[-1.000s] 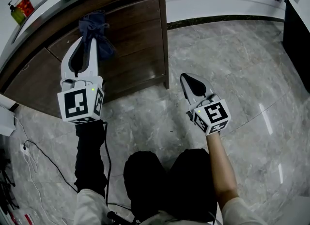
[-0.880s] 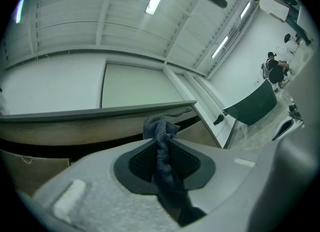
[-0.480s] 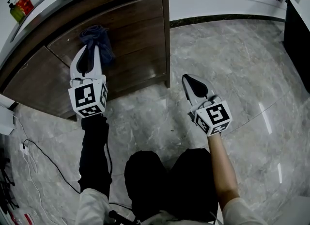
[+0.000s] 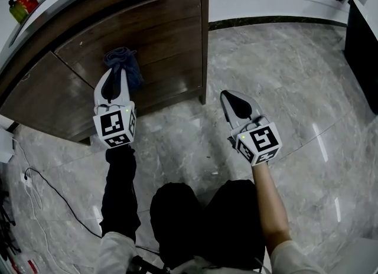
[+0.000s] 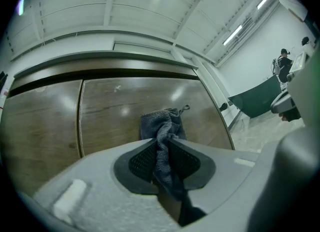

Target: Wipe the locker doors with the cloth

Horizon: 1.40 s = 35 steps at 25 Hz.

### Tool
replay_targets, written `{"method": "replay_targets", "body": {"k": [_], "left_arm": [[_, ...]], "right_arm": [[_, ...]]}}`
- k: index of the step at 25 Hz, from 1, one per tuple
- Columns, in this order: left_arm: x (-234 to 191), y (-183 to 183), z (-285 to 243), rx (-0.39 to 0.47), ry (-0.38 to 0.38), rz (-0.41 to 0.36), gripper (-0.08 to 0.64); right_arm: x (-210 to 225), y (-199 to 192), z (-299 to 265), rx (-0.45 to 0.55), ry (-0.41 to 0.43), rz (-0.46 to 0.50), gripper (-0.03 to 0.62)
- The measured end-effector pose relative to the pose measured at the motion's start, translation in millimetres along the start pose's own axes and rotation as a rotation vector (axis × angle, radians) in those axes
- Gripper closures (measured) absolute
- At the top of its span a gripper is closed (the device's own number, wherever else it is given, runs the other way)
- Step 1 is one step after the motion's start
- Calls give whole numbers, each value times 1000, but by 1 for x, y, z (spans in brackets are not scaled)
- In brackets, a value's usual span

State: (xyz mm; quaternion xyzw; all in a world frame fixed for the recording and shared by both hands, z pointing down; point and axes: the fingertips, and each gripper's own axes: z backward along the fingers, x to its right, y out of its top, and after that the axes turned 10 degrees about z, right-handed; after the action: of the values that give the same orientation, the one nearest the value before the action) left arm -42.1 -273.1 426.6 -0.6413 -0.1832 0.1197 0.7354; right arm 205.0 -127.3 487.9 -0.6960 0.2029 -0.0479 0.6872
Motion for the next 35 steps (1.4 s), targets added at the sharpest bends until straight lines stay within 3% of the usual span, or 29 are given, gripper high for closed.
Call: {"method": "replay_targets", "body": {"k": [10,20,35], "left_arm": [[2,-79,12,-124,18,46,491],[3,-138,21,-231,29,75,491],[3,-229,39,-456,28,128,489]], "right_arm": [[-4,-7,-3,-19,7,0,588],[-7,-14,-5,-39,13,5,586],[-18,-21,-13,-72,33,15,586]]}}
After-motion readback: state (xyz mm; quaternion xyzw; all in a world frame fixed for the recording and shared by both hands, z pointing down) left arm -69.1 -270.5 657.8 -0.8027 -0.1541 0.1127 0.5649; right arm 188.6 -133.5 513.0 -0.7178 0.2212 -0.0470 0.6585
